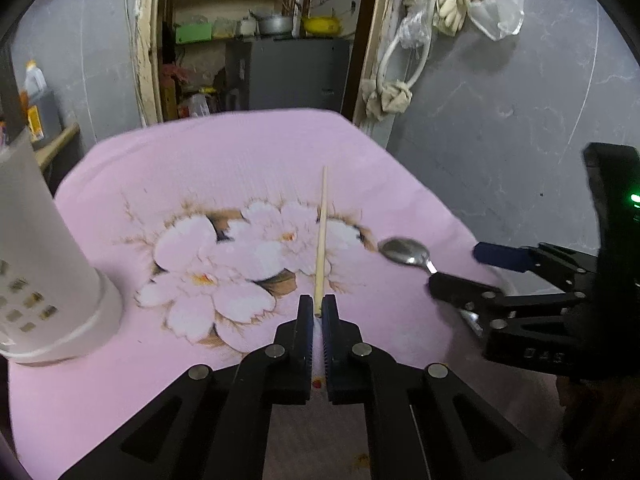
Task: Organize utensils
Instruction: 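Grasp the chopstick with the left gripper while the right grasps the silver spoon, then lift and carry the chopstick and spoon over the white caddy with both grippers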
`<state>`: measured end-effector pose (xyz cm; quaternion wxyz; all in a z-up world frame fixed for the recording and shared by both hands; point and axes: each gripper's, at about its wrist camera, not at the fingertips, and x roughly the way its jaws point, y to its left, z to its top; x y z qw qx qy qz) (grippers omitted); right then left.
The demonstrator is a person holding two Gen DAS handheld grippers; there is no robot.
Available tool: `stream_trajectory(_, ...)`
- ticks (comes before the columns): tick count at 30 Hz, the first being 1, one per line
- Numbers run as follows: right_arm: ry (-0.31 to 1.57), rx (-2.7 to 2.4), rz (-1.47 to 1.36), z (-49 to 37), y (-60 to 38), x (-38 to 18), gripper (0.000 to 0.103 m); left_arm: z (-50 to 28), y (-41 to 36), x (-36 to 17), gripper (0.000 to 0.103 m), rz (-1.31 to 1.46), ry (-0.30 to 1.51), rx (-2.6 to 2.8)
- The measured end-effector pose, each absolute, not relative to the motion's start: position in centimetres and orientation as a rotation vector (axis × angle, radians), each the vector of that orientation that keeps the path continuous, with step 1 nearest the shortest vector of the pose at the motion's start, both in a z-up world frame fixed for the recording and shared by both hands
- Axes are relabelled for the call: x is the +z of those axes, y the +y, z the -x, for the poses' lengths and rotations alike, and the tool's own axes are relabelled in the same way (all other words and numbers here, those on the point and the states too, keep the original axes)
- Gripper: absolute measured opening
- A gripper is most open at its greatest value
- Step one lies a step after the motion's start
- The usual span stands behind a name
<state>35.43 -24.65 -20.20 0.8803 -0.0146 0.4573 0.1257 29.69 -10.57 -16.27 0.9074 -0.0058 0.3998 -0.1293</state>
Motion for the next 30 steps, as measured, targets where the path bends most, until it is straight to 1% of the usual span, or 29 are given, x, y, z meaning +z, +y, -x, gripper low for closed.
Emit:
stream_trajectory(1, 0.964, 0.270, 0.032, -35.8, -24.4, -20.2, 0.042, -29.6, -10.5, -16.0, 0.005, 0.007, 0.817, -0.265)
stream_trajectory(2, 0.975, 0.275, 0.034, -36.0, -24.1, -20.2, 0.038, -29.4, -10.6, -15.6, 0.005, -0.001, 0.807, -0.260)
stream_trajectory(3, 0.993, 0.278, 0.042, -36.4, -23.9, -20.2, 0.033, -29.3, -10.5, -15.4, 0.005, -0.005, 0.800, -0.257)
stream_trajectory(4, 1.006, 0.281, 0.048, -36.6, -23.8, -20.3, 0.031, -29.1, -10.5, -15.0, 0.005, -0.007, 0.789, -0.251)
stream_trajectory(7, 1.048, 0.289, 0.046, -37.3, -23.6, -20.4, 0.027, -29.0, -10.1, -13.9, 0.004, -0.001, 0.754, -0.232)
stream_trajectory(12, 1.089, 0.295, 0.031, -37.9, -23.5, -20.5, 0.027, -29.9, -9.1, -13.1, 0.004, 0.044, 0.742, -0.208)
stream_trajectory(14, 1.096, 0.302, 0.028, -38.0, -23.3, -20.5, 0.018, -30.3, -8.7, -13.0, 0.004, 0.068, 0.742, -0.199)
stream_trajectory(15, 1.101, 0.302, 0.024, -38.0, -23.3, -20.6, 0.010, -30.3, -8.6, -13.0, 0.004, 0.075, 0.738, -0.192)
stream_trajectory(16, 1.107, 0.302, 0.013, -38.1, -23.3, -20.6, 0.005, -30.3, -8.4, -12.9, 0.004, 0.079, 0.729, -0.185)
stream_trajectory(19, 1.120, 0.318, -0.070, -38.2, -23.9, -20.6, 0.002, -30.1, -8.3, -12.3, 0.004, 0.087, 0.703, -0.165)
stream_trajectory(22, 1.090, 0.344, -0.163, -37.8, -24.7, -20.1, 0.002, -30.0, -8.2, -11.3, 0.004, 0.083, 0.671, -0.152)
stream_trajectory(25, 1.009, 0.371, -0.227, -36.7, -25.4, -18.9, 0.002, -30.1, -8.0, -10.3, 0.004, 0.084, 0.646, -0.148)
stream_trajectory(30, 0.804, 0.416, -0.306, -34.2, -26.1, -16.2, 0.002, -29.9, -7.7, -8.6, 0.004, 0.092, 0.604, -0.130)
